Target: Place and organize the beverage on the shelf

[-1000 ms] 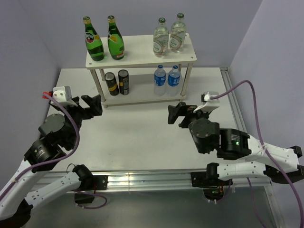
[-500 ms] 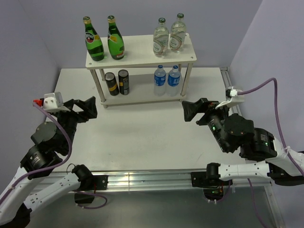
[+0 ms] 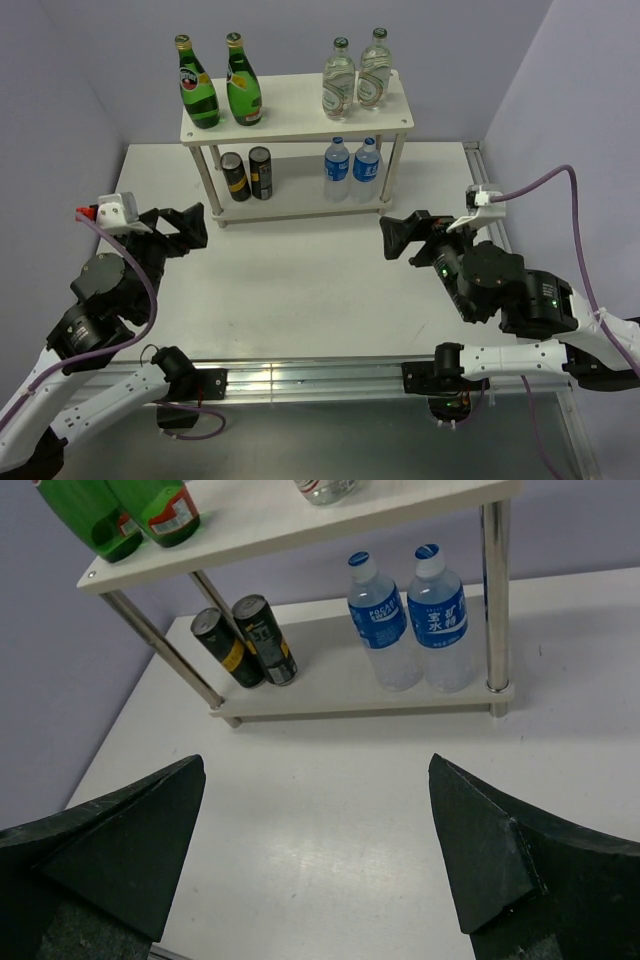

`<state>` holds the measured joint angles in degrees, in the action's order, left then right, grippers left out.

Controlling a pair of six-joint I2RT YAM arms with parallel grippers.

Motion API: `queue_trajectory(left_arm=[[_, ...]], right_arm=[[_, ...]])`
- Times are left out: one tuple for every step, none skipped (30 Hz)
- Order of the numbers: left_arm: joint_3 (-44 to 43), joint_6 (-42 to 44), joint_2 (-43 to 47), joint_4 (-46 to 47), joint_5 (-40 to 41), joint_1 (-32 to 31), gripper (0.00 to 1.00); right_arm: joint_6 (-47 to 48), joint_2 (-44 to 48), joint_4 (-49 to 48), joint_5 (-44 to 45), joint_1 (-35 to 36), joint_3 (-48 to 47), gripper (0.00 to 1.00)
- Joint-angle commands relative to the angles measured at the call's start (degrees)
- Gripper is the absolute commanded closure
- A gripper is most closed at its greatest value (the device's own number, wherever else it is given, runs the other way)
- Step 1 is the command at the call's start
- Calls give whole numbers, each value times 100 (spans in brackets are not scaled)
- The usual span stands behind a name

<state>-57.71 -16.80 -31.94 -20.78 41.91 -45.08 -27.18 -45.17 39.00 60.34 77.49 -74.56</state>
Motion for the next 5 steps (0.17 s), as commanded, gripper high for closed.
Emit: queue_trajectory(left_arm=[[-12, 80, -84, 170, 36, 34, 0], [-12, 97, -84, 153, 10, 34, 1], [-29, 150, -110, 170, -120, 43, 1], [-38, 107, -136, 127, -139, 52, 1], [-56, 106, -137, 161, -148, 52, 1]], right_arm=[[46, 17, -24, 5, 29, -14, 0], [37, 25, -33, 4, 29, -6, 0], [46, 34, -51, 4, 29, 12, 0], [37, 34, -59, 4, 29, 21, 0], [29, 60, -77, 13, 29, 64, 0]])
